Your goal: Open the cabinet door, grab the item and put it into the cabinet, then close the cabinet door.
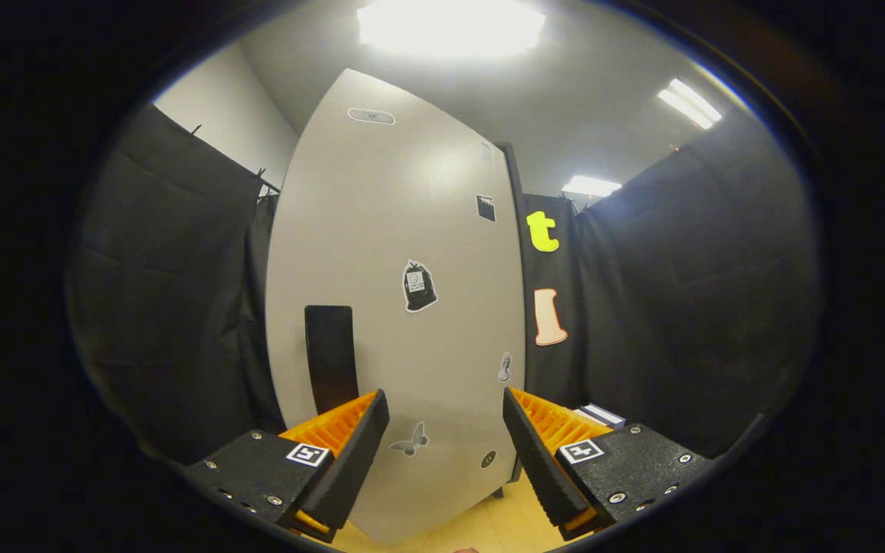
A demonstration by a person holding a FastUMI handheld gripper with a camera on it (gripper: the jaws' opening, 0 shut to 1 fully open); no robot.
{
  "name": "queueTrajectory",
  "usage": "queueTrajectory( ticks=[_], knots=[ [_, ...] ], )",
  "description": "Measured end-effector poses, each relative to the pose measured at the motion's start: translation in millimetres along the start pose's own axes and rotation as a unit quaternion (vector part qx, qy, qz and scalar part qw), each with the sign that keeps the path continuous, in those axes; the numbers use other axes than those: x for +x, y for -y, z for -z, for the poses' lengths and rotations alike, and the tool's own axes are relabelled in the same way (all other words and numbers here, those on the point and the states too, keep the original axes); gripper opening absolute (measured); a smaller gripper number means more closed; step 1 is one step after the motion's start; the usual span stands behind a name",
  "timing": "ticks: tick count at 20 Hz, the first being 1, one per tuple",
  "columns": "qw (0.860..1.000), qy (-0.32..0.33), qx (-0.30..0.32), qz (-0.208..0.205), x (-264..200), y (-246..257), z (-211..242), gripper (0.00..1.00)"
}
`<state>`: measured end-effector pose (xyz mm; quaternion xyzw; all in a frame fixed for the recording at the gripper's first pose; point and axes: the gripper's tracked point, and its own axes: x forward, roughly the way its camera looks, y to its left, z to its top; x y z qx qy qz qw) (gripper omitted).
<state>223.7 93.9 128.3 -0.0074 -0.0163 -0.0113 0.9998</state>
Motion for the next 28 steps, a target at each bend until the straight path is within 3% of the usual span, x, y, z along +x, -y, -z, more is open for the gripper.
queueTrajectory(
  ticks=[7, 20, 28],
  knots=[
    [0.997, -0.031, 0.045, -0.045, 0.5, -13.1, 6.9, 0.93],
    [1.0, -0.018, 0.013, -0.018, -77.1, 52.2, 3.7, 0.93],
    [1.0, -0.013, -0.001, -0.025, -108.5, 49.2, 28.4, 0.93]
  ],
)
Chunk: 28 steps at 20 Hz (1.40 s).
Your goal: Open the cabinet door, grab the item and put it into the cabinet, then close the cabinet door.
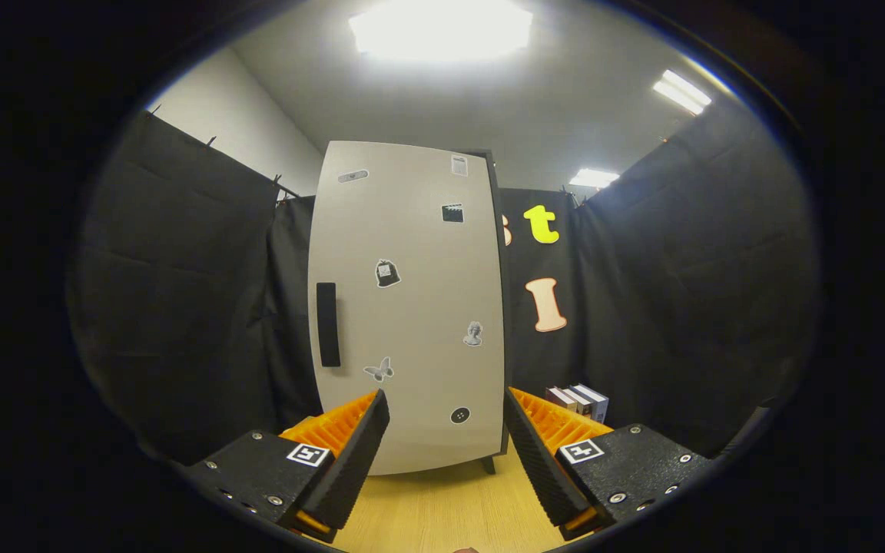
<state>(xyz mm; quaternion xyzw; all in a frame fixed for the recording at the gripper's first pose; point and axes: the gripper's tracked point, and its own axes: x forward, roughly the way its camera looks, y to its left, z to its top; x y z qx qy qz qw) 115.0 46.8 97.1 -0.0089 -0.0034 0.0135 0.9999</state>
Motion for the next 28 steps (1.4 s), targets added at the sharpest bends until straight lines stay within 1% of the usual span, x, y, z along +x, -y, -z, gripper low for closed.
queueTrajectory(
  ticks=[4, 14, 28],
  knots=[
    [1.0, 0.0, 0.009, -0.003, -3.8, -1.3, 2.2, 0.93],
    [0.999, -0.001, 0.037, 0.008, -7.0, 6.6, 7.3, 0.93],
    [0.999, -0.007, 0.04, 0.014, -6.0, 10.2, 16.9, 0.93]
  ],
)
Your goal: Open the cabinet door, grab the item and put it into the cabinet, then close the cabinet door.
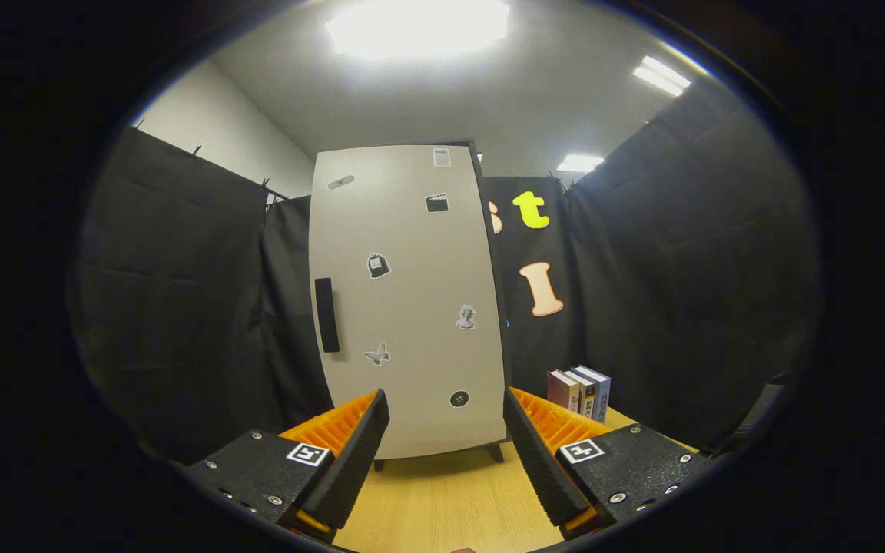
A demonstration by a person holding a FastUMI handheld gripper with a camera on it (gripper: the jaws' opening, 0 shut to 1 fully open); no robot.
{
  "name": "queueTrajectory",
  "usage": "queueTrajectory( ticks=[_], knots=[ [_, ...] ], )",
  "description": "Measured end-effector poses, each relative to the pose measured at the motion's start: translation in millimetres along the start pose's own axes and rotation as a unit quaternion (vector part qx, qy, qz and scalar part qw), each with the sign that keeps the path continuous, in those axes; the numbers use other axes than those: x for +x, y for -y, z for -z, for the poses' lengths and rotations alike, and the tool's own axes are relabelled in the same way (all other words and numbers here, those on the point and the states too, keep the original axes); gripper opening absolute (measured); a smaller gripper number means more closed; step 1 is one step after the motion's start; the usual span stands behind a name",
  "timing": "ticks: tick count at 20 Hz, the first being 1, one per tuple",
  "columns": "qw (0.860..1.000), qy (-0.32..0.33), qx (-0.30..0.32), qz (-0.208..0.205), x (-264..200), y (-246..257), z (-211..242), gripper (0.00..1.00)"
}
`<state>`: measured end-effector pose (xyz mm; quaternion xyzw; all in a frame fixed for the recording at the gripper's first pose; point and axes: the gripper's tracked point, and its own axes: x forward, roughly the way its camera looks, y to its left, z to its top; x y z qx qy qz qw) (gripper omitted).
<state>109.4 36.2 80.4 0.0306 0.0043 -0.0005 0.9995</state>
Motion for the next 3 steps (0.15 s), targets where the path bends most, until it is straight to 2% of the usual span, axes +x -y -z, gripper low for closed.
queueTrajectory(
  ticks=[3],
  knots=[
    [1.0, 0.0, 0.004, 0.001, 0.2, -0.2, 0.0, 0.93]
  ],
)
